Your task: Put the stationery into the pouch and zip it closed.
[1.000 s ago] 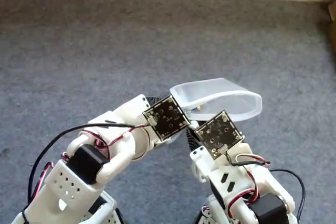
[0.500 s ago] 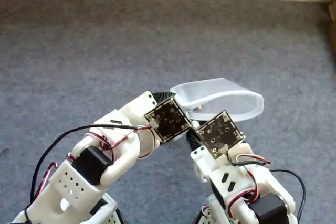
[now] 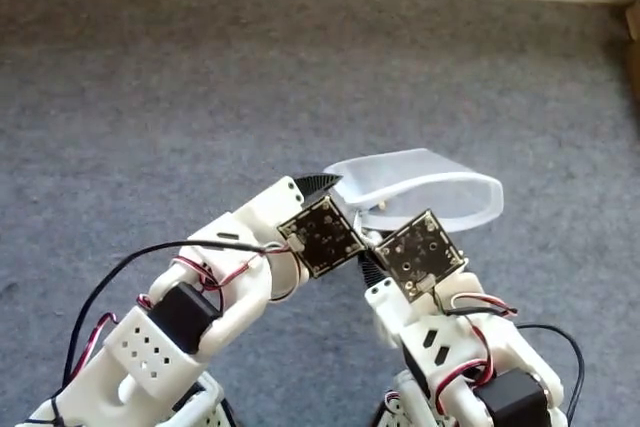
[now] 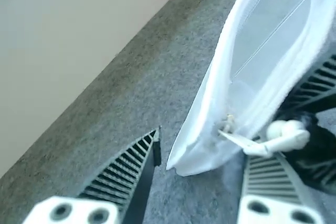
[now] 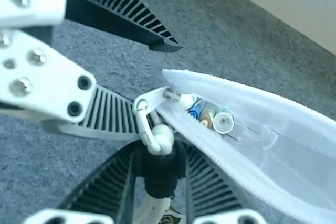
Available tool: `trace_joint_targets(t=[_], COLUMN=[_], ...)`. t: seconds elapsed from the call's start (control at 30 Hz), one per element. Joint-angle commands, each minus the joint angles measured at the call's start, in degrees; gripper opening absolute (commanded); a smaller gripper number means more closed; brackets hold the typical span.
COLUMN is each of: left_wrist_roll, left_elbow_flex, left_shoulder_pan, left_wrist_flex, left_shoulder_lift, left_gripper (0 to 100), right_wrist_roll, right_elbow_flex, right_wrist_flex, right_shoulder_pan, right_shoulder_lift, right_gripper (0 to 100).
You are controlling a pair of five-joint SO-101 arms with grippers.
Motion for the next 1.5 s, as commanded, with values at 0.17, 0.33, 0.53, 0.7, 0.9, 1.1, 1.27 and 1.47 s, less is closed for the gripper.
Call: trace_joint_targets(t=[0.17,0.33,0.53,0.7,0.9,1.1,1.27,1.47], left_wrist_roll=[0.5,0.5,0.5,0.4,0.6,0.6,0.6,0.6], left_elbow_flex=[6.6,8.8,9.2,9.2,9.2,9.1,9.0,9.2], left_shoulder_pan=[3.6,3.6,3.6,5.1,5.1,5.1,5.0,3.5], left_wrist_flex=[-11.5,-14.1,-13.8,-13.5,-13.5,-12.3,-10.6,-10.5], left_shoulder_lift=[-0.7,-0.7,-0.7,-0.7,-0.7,-0.7,-0.7,-0.7], left_gripper=[18,17,10,1,1,1,1,1], right_wrist_roll=[0.5,0.5,0.5,0.4,0.0,-5.4,-10.6,-13.1], right_elbow_flex=[-4.5,-4.6,-4.6,-4.6,-4.7,-7.5,-10.1,-10.5], right_wrist_flex=[-0.1,-0.1,-0.1,-0.1,-0.4,-0.7,-0.4,-0.7], right_shoulder_pan=[0.5,0.5,0.5,0.5,0.5,0.5,0.5,0.8], right_shoulder_lift=[-0.5,-0.5,-0.5,-0.5,-0.6,-0.6,-0.6,-0.6], right_gripper=[0.5,0.5,0.5,0.5,0.5,0.5,0.5,0.5])
